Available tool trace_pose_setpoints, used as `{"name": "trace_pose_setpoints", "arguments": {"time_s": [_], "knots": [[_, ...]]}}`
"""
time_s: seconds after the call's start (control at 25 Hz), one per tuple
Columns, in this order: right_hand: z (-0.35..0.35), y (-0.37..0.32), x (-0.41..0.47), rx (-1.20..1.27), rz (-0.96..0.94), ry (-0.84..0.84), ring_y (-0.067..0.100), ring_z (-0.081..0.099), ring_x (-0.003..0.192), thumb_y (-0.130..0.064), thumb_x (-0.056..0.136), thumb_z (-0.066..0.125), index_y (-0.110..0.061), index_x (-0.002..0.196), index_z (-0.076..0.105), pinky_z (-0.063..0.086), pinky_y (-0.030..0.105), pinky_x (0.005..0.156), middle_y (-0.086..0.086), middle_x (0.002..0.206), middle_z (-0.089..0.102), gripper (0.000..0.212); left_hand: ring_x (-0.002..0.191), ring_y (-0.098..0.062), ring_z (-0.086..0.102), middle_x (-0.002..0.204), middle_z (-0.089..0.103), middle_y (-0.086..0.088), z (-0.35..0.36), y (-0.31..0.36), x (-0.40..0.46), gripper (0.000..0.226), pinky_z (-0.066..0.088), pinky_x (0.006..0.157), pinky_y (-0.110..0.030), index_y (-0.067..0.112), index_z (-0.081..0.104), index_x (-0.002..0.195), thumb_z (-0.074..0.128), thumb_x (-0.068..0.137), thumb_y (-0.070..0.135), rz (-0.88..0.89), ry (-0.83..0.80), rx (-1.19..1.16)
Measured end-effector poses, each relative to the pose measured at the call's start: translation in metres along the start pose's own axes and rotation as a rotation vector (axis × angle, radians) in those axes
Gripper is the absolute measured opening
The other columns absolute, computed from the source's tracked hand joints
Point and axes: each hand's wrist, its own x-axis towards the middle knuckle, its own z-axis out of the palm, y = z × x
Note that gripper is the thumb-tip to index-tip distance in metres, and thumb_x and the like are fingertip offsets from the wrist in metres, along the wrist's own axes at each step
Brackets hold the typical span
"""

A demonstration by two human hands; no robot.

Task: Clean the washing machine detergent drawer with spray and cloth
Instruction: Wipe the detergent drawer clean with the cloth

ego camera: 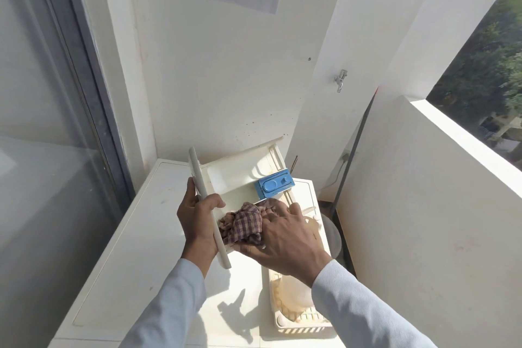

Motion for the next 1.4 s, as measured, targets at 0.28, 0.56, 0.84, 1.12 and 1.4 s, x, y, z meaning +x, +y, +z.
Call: {"name": "trace_pose_setpoints", "arguments": {"time_s": [0.28, 0.56, 0.84, 1.12, 1.4], "knots": [[-0.009, 0.004, 0.004, 0.078, -0.061, 0.091, 0.029, 0.058, 0.108, -0.081, 0.090, 0.027, -0.026, 0.112, 0.064, 0.036, 0.045, 0.102, 0.004, 0.092, 0.072, 0.069, 0.081, -0.017, 0.050, 0.088, 0.056, 0.002, 0.002, 0.007, -0.002, 0.065, 0.046, 0.073, -0.028, 0.021, 0.073, 0.121, 0.063, 0.060, 0.004, -0.021, -0.037, -0.025], [0.004, -0.002, 0.008, 0.641, -0.115, 0.059, 0.015, 0.050, 0.064, -0.043, 0.084, 0.070, -0.018, 0.068, 0.056, 0.038, 0.019, 0.057, -0.001, 0.064, 0.054, 0.033, 0.074, -0.022, 0.043, 0.076, 0.046, 0.004, 0.002, 0.001, 0.001, 0.065, 0.042, 0.065, -0.031, 0.021, 0.075, 0.113, 0.062, 0.051, 0.005, -0.077, -0.052, -0.070], [-0.015, 0.012, 0.017, 1.059, 0.044, -0.308, 0.023, 0.070, 0.077, -0.035, 0.069, 0.074, -0.022, 0.082, 0.077, 0.059, 0.038, 0.075, 0.005, 0.082, 0.076, 0.019, 0.072, -0.023, 0.050, 0.080, 0.051, 0.000, 0.001, 0.000, -0.003, 0.039, 0.047, 0.063, -0.031, 0.015, 0.071, 0.098, 0.067, 0.061, 0.004, -0.151, -0.037, -0.060], [-0.055, 0.085, 0.019, 0.699, 0.071, -0.158, 0.023, 0.073, 0.081, -0.051, 0.067, 0.071, -0.021, 0.092, 0.073, 0.062, 0.038, 0.073, -0.001, 0.085, 0.076, 0.039, 0.081, -0.026, 0.049, 0.086, 0.057, -0.003, -0.006, 0.012, 0.006, 0.036, 0.043, 0.074, -0.038, 0.001, 0.064, 0.100, 0.067, 0.065, 0.004, -0.153, -0.004, -0.042], [-0.054, 0.041, 0.006, 0.212, -0.081, -0.027, 0.015, 0.052, 0.080, -0.055, 0.087, 0.054, -0.020, 0.089, 0.058, 0.042, 0.030, 0.069, -0.009, 0.071, 0.053, 0.035, 0.075, -0.017, 0.050, 0.085, 0.058, 0.002, 0.007, 0.018, 0.001, 0.046, 0.045, 0.070, -0.027, 0.013, 0.072, 0.108, 0.066, 0.065, 0.000, -0.081, -0.070, -0.053]]}}
